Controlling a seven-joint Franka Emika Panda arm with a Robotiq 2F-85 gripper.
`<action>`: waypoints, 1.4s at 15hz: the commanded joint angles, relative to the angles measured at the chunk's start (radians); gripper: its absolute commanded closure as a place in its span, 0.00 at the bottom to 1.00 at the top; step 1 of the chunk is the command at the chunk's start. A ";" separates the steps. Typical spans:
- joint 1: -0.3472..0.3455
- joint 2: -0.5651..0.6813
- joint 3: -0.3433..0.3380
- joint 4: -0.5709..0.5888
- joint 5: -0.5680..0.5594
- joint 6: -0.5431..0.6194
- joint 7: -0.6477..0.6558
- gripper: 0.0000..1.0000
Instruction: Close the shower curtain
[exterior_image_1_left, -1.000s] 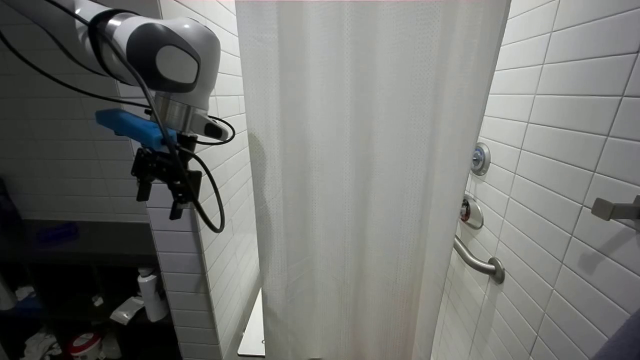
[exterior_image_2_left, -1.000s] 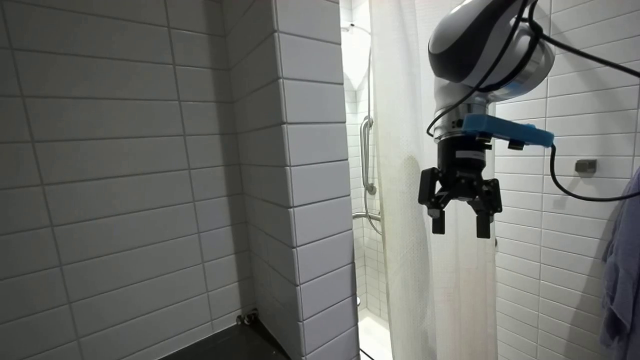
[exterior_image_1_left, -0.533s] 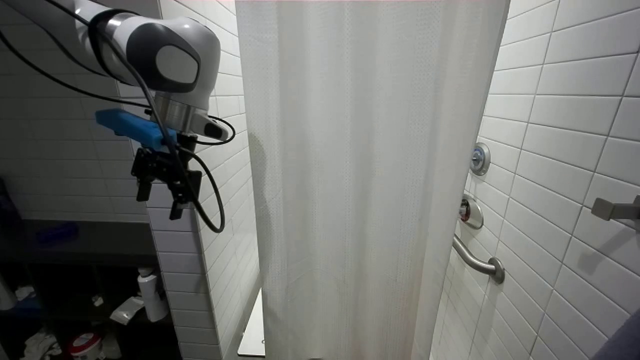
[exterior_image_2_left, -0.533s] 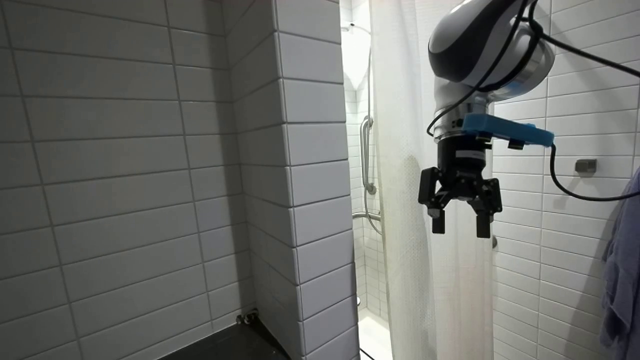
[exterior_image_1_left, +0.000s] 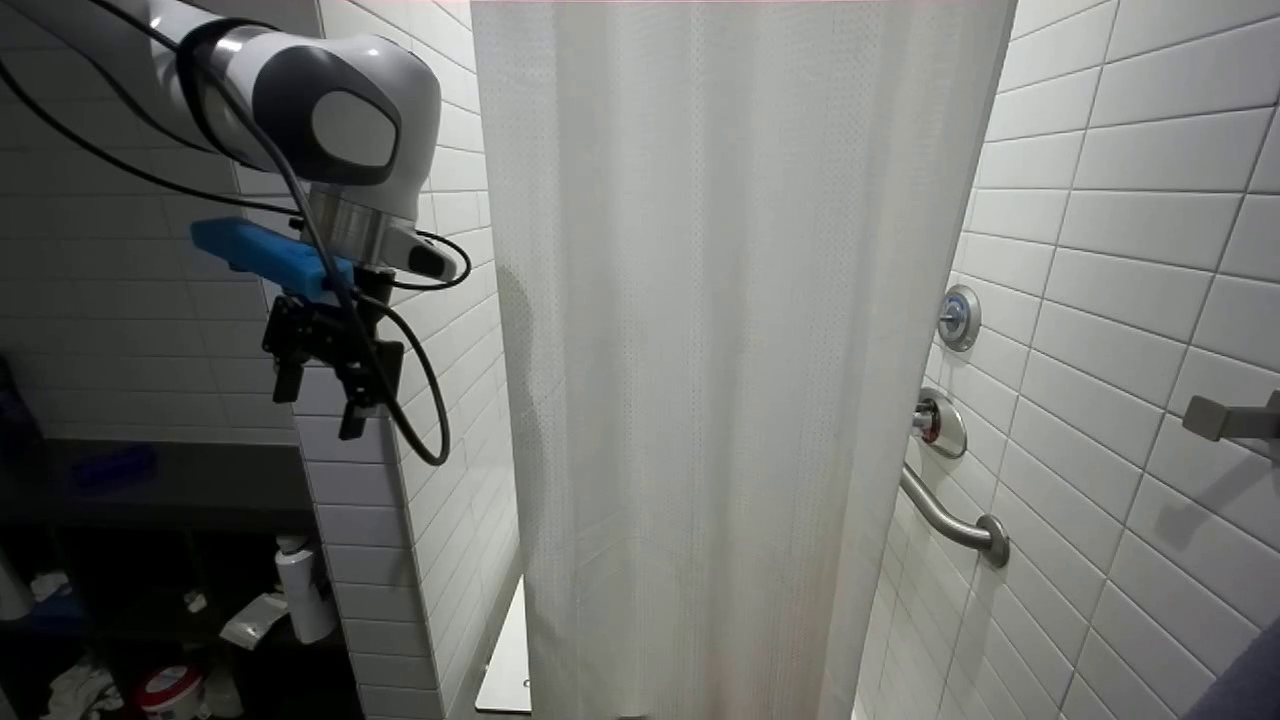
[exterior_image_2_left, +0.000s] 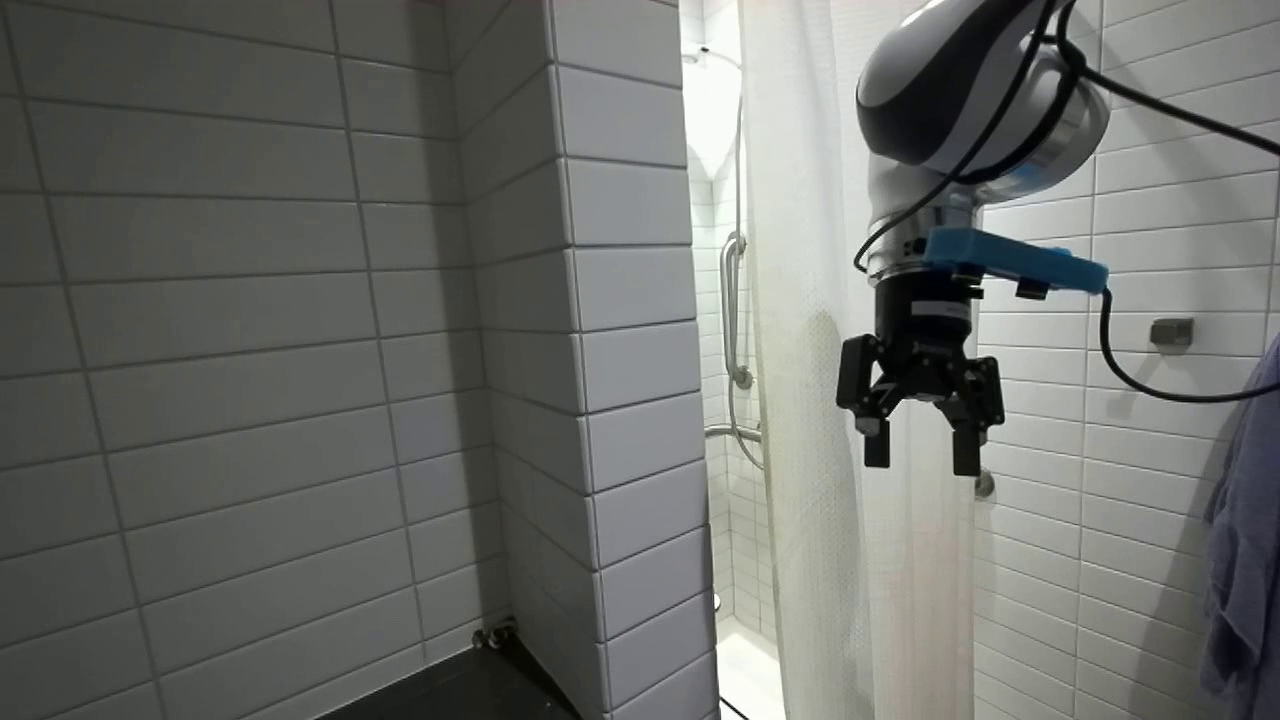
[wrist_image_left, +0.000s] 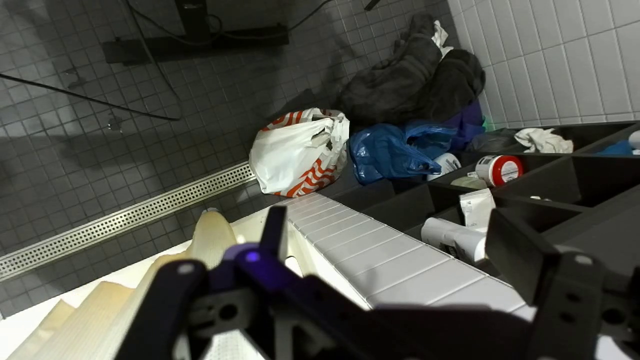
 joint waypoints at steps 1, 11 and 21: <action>-0.013 0.001 0.012 0.001 0.004 -0.003 -0.004 0.00; -0.013 0.001 0.012 0.001 0.004 -0.003 -0.004 0.00; -0.074 -0.001 -0.003 -0.014 -0.121 -0.022 0.005 0.00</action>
